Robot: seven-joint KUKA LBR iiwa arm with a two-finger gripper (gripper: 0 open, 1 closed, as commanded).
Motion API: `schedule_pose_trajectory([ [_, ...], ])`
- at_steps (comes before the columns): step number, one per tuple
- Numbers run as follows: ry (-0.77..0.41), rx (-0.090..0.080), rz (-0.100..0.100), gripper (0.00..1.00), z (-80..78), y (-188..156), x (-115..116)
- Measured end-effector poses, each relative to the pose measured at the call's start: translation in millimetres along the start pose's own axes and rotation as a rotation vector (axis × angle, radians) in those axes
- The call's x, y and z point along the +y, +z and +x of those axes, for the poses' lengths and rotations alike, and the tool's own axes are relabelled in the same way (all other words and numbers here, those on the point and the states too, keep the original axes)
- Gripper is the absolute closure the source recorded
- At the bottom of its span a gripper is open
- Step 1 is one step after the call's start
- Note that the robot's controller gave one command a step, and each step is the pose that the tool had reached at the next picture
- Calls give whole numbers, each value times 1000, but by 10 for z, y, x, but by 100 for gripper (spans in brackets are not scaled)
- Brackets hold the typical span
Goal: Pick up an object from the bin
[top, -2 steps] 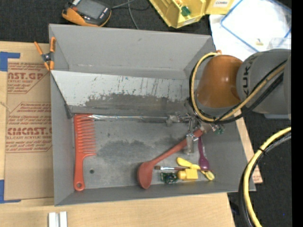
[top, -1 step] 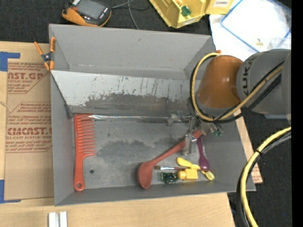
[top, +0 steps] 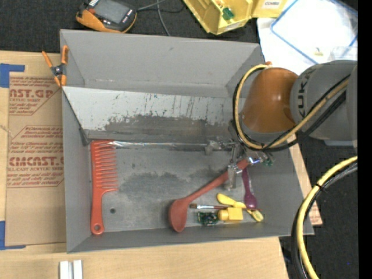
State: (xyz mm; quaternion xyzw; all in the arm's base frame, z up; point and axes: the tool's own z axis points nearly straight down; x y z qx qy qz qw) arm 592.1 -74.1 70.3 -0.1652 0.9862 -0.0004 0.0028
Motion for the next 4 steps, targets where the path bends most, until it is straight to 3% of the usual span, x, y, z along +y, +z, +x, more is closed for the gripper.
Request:
schedule_pose_trajectory([
  [1,43,1,-3,100,9,5,1],
  [4,48,3,-4,100,12,-243,10],
])
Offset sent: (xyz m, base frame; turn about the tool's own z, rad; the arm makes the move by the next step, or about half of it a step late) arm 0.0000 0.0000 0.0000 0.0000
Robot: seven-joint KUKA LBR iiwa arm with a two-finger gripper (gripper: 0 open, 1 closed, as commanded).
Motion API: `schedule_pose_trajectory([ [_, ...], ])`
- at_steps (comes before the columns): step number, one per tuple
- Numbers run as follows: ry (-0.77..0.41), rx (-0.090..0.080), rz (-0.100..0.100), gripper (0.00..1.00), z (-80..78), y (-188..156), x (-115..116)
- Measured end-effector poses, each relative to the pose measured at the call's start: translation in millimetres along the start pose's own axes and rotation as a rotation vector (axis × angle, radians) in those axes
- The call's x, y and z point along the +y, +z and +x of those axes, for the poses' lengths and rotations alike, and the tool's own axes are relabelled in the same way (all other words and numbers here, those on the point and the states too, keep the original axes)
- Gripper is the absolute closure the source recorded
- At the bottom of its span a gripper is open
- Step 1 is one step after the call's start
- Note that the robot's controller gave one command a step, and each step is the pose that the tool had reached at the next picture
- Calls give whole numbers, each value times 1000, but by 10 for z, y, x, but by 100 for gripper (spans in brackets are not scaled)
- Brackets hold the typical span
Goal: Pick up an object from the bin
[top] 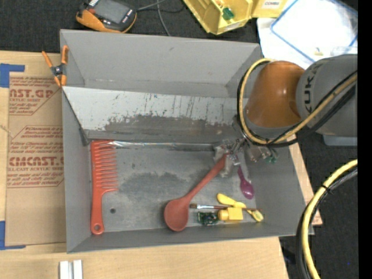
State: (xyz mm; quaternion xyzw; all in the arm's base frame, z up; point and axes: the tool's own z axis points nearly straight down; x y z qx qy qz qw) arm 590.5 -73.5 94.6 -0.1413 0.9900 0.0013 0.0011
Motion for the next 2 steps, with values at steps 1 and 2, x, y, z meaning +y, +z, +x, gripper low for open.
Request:
schedule_pose_trajectory([
  [1,-1,2,-1,100,5,-150,8],
  [2,-1,-1,0,100,-4,-324,8],
])
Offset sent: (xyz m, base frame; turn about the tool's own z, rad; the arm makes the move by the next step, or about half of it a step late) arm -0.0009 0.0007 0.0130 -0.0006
